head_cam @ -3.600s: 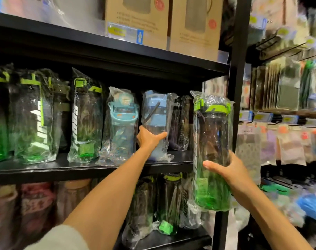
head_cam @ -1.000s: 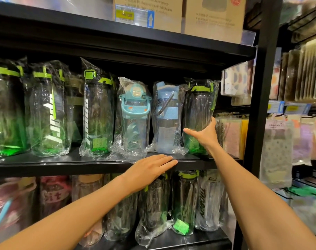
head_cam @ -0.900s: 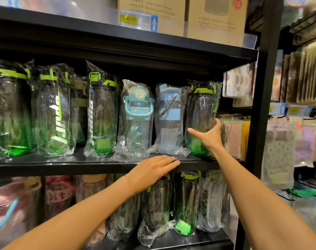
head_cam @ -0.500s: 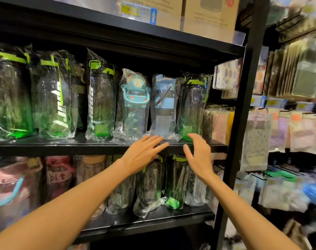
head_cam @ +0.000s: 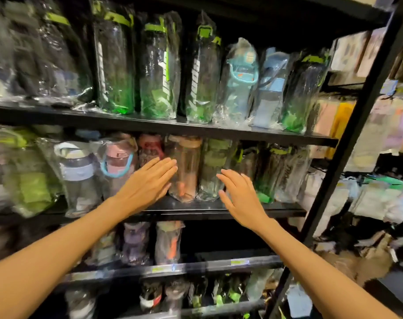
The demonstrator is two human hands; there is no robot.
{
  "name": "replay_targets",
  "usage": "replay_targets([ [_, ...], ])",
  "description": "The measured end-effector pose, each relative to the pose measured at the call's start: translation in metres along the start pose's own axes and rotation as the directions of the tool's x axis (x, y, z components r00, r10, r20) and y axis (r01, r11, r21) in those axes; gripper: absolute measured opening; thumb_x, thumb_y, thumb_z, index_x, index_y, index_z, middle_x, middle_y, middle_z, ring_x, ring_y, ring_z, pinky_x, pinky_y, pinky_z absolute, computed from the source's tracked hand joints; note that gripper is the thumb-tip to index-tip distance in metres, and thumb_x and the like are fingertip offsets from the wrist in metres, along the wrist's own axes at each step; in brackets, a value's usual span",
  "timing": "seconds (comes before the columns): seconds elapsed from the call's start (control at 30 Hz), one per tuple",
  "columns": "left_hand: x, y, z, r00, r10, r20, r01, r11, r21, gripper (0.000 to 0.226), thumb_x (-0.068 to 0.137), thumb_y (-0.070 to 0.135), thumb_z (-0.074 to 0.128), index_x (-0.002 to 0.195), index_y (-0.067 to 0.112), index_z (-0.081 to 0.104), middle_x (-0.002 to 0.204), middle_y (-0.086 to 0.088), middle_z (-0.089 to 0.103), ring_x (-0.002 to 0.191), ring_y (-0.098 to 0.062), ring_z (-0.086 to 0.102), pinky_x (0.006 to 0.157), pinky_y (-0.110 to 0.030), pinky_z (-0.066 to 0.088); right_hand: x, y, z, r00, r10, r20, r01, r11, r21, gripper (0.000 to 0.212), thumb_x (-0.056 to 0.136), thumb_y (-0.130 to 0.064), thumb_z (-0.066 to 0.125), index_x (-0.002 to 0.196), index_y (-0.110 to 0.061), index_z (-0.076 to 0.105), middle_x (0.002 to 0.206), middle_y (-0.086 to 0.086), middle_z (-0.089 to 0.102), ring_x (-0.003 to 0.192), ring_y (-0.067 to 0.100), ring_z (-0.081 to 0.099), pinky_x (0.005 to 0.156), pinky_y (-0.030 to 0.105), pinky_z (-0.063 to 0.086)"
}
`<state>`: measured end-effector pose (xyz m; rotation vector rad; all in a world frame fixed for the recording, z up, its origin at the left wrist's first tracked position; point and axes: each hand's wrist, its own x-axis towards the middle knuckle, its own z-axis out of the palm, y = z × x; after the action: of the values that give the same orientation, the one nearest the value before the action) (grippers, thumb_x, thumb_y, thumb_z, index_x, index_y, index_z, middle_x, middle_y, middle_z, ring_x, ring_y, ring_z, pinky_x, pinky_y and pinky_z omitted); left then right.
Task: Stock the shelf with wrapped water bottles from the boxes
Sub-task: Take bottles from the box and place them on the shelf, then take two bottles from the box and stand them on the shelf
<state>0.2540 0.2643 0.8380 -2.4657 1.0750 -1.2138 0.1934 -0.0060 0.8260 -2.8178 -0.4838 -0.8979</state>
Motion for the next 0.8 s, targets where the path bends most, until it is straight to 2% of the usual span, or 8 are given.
replay_targets([
  [0.07, -0.057, -0.019, -0.003, 0.999, -0.006, 0.033, 0.006, 1.0, -0.005, 0.045, 0.091, 0.025, 0.037, 0.119, -0.002, 0.061, 0.126, -0.018, 0.059, 0.114, -0.031, 0.059, 0.107, -0.035, 0.025, -0.004, -0.05, 0.022, 0.999, -0.031, 0.033, 0.031, 1.0, -0.004, 0.056, 0.093, -0.042, 0.027, 0.137, -0.012, 0.048, 0.144, 0.004, 0.044, 0.136, 0.019, 0.034, 0.114, 0.036, 0.016],
  [0.17, -0.149, -0.05, -0.007, 0.994, -0.011, 0.113, 0.012, 1.0, -0.014, 0.047, 0.09, 0.026, 0.036, 0.119, -0.002, 0.061, 0.124, -0.018, 0.06, 0.112, -0.031, 0.059, 0.103, -0.038, 0.029, -0.014, -0.129, 0.065, 0.997, -0.058, 0.056, 0.056, 0.998, 0.032, 0.051, 0.093, -0.038, 0.033, 0.131, -0.01, 0.052, 0.138, 0.008, 0.05, 0.13, 0.022, 0.04, 0.109, 0.037, 0.022],
  [0.33, -0.309, -0.09, -0.011, 0.955, -0.067, 0.288, 0.086, 0.995, -0.053, 0.049, 0.086, 0.027, 0.037, 0.116, -0.003, 0.062, 0.119, -0.02, 0.062, 0.106, -0.033, 0.062, 0.098, -0.039, 0.032, -0.056, -0.259, 0.162, 0.983, -0.008, 0.185, -0.028, 0.981, 0.194, 0.054, 0.093, -0.039, 0.032, 0.133, -0.008, 0.051, 0.14, 0.011, 0.048, 0.131, 0.026, 0.041, 0.107, 0.047, 0.029],
  [0.43, -0.391, -0.099, -0.001, 0.911, -0.108, 0.398, 0.162, 0.981, -0.104, 0.042, 0.084, 0.02, 0.06, 0.118, -0.004, 0.058, 0.12, -0.021, 0.061, 0.106, -0.035, 0.061, 0.094, -0.042, 0.044, -0.099, -0.315, 0.217, 0.949, 0.0, 0.316, -0.081, 0.966, 0.245, 0.05, 0.096, -0.036, 0.034, 0.136, -0.008, 0.048, 0.143, 0.011, 0.045, 0.133, 0.027, 0.039, 0.11, 0.049, 0.028],
  [0.5, -0.44, -0.097, 0.015, 0.855, -0.128, 0.502, 0.218, 0.968, -0.123, 0.049, 0.082, 0.02, 0.068, 0.124, -0.003, 0.055, 0.125, -0.021, 0.058, 0.112, -0.034, 0.058, 0.095, -0.044, 0.045, -0.129, -0.335, 0.252, 0.924, 0.008, 0.383, -0.107, 0.966, 0.237, 0.048, 0.097, -0.033, 0.039, 0.137, -0.008, 0.046, 0.144, 0.012, 0.043, 0.134, 0.028, 0.037, 0.111, 0.05, 0.028],
  [0.63, -0.526, -0.064, 0.057, 0.742, -0.174, 0.647, 0.336, 0.932, -0.134, 0.047, 0.089, 0.02, 0.061, 0.13, -0.002, 0.052, 0.134, -0.019, 0.053, 0.121, -0.032, 0.053, 0.103, -0.043, 0.039, -0.187, -0.355, 0.322, 0.821, 0.107, 0.561, -0.27, 0.939, 0.215, 0.045, 0.1, -0.026, 0.045, 0.141, -0.008, 0.041, 0.146, 0.012, 0.039, 0.136, 0.029, 0.033, 0.112, 0.039, 0.023],
  [0.73, -0.591, -0.027, 0.1, 0.705, -0.224, 0.673, 0.447, 0.877, -0.176, 0.04, 0.086, 0.017, 0.053, 0.119, -0.004, 0.059, 0.119, -0.023, 0.062, 0.105, -0.036, 0.061, 0.09, -0.043, 0.049, -0.239, -0.363, 0.382, 0.705, 0.212, 0.677, -0.454, 0.868, 0.201, 0.046, 0.099, -0.026, 0.044, 0.142, -0.009, 0.038, 0.142, 0.013, 0.043, 0.131, 0.029, 0.039, 0.106, 0.035, 0.029],
  [0.8, -0.639, 0.0, 0.131, 0.673, -0.219, 0.707, 0.483, 0.854, -0.195, 0.042, 0.089, 0.021, 0.044, 0.121, -0.005, 0.057, 0.117, -0.022, 0.062, 0.104, -0.037, 0.06, 0.087, -0.043, 0.05, -0.278, -0.371, 0.424, 0.61, 0.271, 0.745, -0.569, 0.803, 0.174, 0.049, 0.099, -0.027, 0.043, 0.144, -0.008, 0.034, 0.144, 0.013, 0.041, 0.132, 0.028, 0.038, 0.105, 0.035, 0.03],
])
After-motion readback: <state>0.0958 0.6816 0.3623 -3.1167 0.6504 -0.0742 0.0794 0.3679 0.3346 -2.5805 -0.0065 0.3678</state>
